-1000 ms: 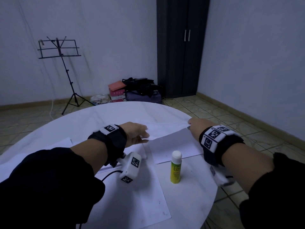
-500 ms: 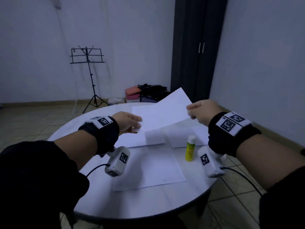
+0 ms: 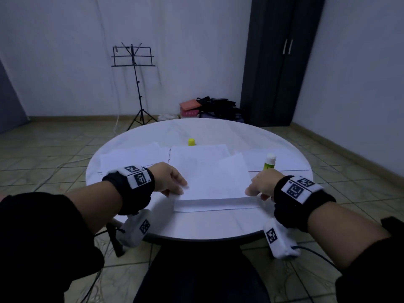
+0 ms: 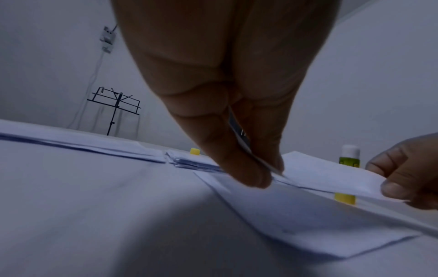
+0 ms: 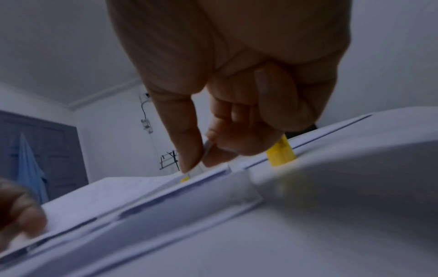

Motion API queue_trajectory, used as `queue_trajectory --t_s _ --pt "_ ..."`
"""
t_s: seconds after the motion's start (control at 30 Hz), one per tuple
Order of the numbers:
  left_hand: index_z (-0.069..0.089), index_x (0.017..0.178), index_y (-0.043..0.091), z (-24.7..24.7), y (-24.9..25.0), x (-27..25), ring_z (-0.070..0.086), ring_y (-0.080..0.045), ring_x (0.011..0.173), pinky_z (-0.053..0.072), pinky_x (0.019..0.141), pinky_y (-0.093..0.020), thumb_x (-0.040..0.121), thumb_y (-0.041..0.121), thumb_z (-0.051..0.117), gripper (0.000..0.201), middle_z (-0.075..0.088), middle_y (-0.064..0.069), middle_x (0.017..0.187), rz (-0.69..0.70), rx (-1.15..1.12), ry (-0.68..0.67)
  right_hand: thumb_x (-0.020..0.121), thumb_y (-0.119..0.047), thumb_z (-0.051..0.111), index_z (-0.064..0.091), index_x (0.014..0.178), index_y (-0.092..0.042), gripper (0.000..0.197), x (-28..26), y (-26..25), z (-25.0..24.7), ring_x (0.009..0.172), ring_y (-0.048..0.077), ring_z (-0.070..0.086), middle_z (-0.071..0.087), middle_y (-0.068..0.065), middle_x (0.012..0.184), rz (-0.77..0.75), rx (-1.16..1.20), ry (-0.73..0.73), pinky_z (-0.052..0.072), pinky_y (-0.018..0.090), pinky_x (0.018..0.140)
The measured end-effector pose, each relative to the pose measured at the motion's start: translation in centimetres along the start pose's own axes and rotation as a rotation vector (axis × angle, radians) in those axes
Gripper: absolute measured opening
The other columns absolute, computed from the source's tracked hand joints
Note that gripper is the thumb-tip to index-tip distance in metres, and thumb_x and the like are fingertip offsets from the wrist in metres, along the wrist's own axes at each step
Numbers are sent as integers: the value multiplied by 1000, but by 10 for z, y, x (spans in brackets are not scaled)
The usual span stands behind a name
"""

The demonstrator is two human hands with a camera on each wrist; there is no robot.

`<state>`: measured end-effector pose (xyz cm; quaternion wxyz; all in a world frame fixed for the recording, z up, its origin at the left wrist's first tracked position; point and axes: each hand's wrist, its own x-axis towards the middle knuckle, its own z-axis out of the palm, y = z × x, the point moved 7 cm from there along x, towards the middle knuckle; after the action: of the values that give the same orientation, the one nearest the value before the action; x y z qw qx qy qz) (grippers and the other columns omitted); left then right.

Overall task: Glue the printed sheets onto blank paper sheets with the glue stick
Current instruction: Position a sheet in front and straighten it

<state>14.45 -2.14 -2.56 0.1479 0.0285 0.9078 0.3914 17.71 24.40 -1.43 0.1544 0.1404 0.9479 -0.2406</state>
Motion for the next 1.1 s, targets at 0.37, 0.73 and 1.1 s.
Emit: queue_trajectory --t_s 0.37,0.73,1.1 --pt "71 77 21 19 -15 12 63 -8 54 51 51 -16 76 2 76 20 67 6 63 -61 105 -162 76 -26 70 58 68 -12 21 14 5 20 56 14 51 58 -1 65 -1 -238 -43 38 20 51" --pt "70 79 20 22 -17 17 62 -16 58 52 51 -18 72 4 80 20 65 7 58 -64 135 -193 80 -9 67 55 62 -6 22 14 16 20 45 19 42 53 7 57 3 -51 -92 34 20 43" --pt "70 81 25 22 -11 15 56 -7 47 50 52 -16 70 12 83 21 61 10 55 -36 219 -177 79 -2 65 52 59 -5 24 16 18 21 44 20 40 51 8 54 2 22 -102 34 21 45"
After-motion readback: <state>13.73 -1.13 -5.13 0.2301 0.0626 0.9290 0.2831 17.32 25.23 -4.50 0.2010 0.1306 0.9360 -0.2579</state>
